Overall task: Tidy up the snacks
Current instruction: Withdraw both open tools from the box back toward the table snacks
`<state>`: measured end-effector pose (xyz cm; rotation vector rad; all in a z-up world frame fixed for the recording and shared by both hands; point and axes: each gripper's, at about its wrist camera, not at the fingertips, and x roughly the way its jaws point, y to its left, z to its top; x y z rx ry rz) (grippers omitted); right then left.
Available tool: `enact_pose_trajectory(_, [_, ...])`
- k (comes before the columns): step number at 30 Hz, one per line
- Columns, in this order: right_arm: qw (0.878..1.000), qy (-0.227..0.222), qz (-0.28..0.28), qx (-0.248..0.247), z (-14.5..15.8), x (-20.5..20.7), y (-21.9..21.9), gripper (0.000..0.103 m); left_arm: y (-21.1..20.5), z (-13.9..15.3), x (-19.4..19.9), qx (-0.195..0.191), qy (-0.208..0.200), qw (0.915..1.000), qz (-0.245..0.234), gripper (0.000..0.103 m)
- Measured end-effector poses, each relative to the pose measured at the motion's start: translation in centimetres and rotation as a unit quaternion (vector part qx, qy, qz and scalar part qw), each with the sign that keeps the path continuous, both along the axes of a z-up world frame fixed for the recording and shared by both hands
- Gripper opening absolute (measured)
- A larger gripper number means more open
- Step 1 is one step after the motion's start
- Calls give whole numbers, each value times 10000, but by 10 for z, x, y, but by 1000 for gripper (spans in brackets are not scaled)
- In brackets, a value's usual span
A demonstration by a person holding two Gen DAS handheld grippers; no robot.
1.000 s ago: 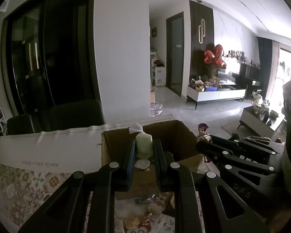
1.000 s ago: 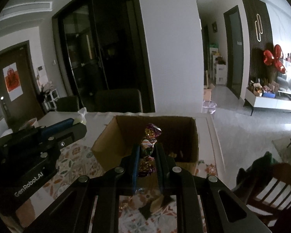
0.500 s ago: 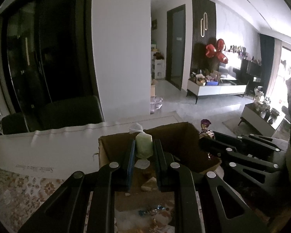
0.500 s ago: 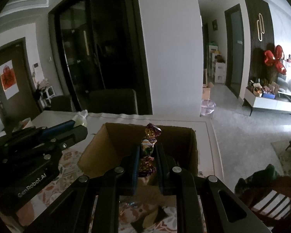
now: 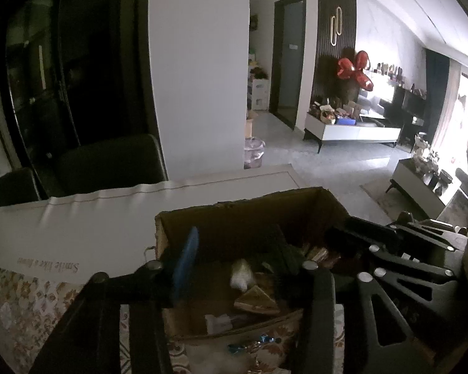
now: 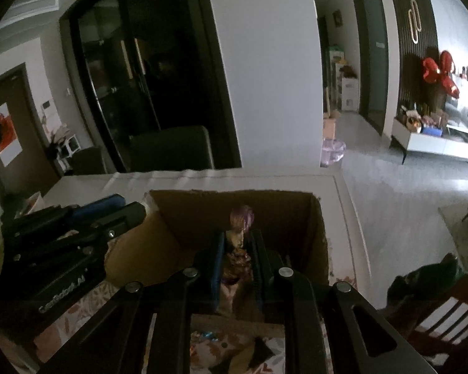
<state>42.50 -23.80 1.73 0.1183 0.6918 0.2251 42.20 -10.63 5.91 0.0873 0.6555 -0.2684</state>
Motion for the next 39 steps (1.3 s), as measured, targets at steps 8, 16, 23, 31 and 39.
enact_pose_trajectory(8, [9998, -155, -38, -74, 5, -19, 4, 38, 13, 7, -21, -39, -141, 9999, 39, 61])
enact_pose_trajectory(16, [9992, -392, 21, -82, 18, -49, 13, 38, 28, 20, -52, -62, -313, 9995, 59, 65])
enact_pose_trajectory(23, [9990, -447, 61, -5, 19, -71, 24, 38, 41, 26, -79, 46, -476, 9988, 127, 67])
enact_pose_trajectory(31, [9990, -421, 117, 42, 12, -89, 38, 38, 58, 19, -102, 131, -484, 9984, 265, 67])
enact_pose_trajectory(39, [9992, -330, 193, 61, -1, -101, 49, 38, 72, 6, -118, 114, -376, 9985, 390, 73])
